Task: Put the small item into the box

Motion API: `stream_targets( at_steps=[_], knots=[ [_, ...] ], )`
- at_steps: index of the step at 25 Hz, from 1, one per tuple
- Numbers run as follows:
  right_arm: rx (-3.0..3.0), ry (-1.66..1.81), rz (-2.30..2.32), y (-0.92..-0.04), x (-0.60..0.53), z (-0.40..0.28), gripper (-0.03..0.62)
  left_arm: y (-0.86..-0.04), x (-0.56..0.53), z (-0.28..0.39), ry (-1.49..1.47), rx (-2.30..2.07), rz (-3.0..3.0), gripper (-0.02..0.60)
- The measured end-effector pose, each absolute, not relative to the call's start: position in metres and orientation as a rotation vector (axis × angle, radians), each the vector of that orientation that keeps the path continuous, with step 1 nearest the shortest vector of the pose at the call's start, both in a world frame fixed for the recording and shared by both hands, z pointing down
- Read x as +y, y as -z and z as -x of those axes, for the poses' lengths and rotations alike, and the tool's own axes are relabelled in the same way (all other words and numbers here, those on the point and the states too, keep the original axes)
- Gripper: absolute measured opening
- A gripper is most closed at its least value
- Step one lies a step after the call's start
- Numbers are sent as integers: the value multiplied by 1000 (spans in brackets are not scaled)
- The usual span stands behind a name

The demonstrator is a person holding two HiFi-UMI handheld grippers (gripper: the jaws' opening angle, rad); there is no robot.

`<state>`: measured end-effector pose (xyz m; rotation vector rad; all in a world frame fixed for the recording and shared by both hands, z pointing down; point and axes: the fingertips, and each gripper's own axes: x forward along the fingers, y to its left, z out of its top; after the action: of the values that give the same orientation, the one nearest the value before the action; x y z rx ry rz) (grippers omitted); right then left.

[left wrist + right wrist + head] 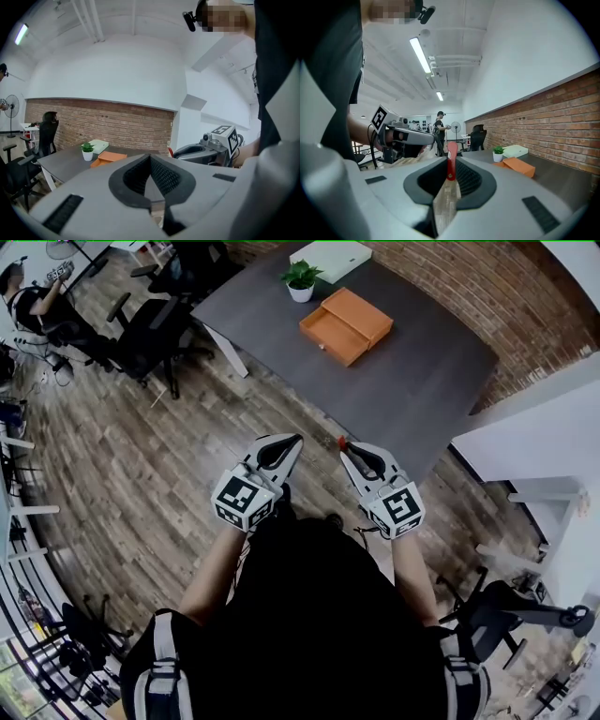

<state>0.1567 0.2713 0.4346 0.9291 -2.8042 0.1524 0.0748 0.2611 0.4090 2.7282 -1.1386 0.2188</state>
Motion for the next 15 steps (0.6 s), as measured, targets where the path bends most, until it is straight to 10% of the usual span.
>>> stream_targets(
  at_steps=[15],
  knots=[
    [-2703,-175,-1091,-434,223,-108,66,-416,196,-33,-221,-965,-2800,23]
  ],
)
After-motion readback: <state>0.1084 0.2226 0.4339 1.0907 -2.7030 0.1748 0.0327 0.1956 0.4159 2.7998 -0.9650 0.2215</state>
